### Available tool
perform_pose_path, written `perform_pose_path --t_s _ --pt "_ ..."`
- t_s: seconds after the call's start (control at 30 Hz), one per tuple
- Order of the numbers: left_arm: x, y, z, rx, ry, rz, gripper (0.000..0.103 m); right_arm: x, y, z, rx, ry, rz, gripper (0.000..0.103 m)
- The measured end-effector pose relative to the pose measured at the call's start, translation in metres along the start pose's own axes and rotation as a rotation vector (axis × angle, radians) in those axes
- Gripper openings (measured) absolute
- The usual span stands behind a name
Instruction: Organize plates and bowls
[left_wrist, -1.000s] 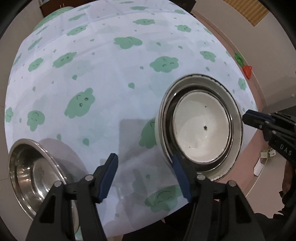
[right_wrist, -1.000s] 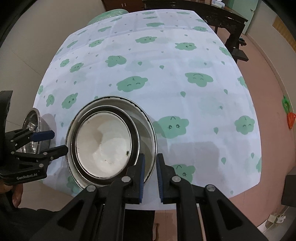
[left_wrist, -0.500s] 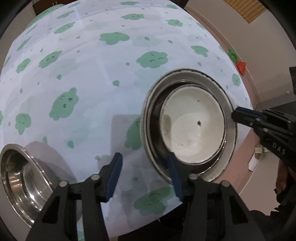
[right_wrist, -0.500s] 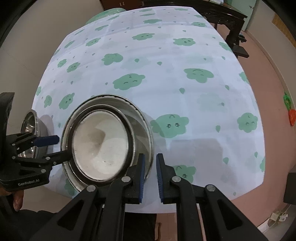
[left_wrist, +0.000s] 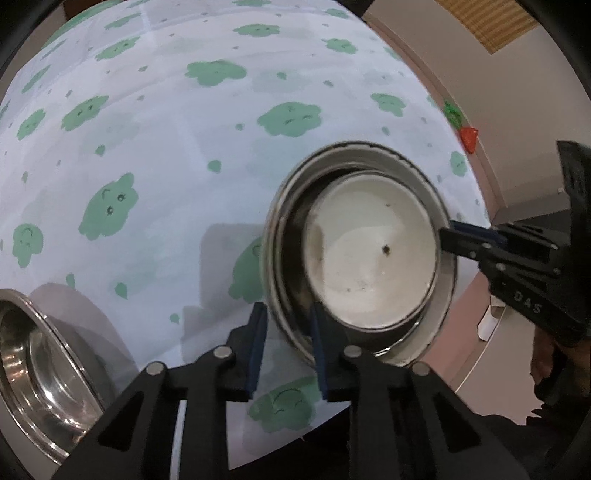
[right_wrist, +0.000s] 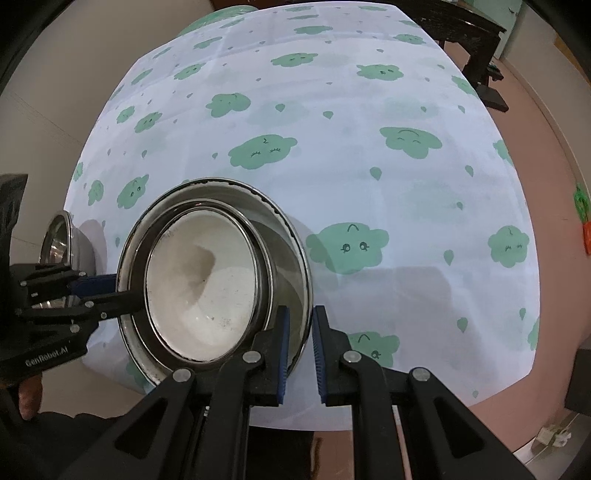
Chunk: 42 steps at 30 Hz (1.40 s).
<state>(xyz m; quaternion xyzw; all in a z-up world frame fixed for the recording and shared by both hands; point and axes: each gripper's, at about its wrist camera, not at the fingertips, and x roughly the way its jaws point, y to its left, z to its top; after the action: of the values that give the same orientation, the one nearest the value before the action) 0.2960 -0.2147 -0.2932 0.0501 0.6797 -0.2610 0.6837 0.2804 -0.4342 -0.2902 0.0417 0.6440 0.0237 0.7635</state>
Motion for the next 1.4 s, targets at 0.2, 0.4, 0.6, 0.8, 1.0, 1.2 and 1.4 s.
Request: perform_pose_path --t_s 0.2,0.4,0.6,0.8,1.0,1.2,1.4 --pt "0.003 0.000 0.001 -0.001 0.006 -0.009 0.021 0.000 -0.001 0.000 0.002 0.001 0.004 0.014" --pt "0.002 -0.003 0.003 0.018 0.008 -0.007 0.015 0.001 0.000 0.000 0.000 0.004 0.000 0.014" --pt "0.001 -0.003 0.003 0.026 0.004 0.003 0.011 0.002 0.001 -0.001 -0.008 0.008 -0.004 0.013" --pt "-0.001 -0.005 0.002 0.036 -0.002 0.014 0.011 0.002 0.002 0.000 -0.011 0.008 -0.007 0.012" --pt "-0.007 -0.008 0.000 0.050 -0.026 0.042 0.011 -0.002 0.005 0.001 -0.016 0.001 -0.003 0.012" --pt "-0.015 -0.010 -0.001 0.067 -0.045 0.064 0.011 -0.007 0.008 0.001 -0.022 -0.010 -0.009 0.012" --pt "-0.019 -0.006 -0.002 0.059 -0.056 0.068 0.011 -0.013 0.013 0.004 -0.035 -0.022 -0.011 0.012"
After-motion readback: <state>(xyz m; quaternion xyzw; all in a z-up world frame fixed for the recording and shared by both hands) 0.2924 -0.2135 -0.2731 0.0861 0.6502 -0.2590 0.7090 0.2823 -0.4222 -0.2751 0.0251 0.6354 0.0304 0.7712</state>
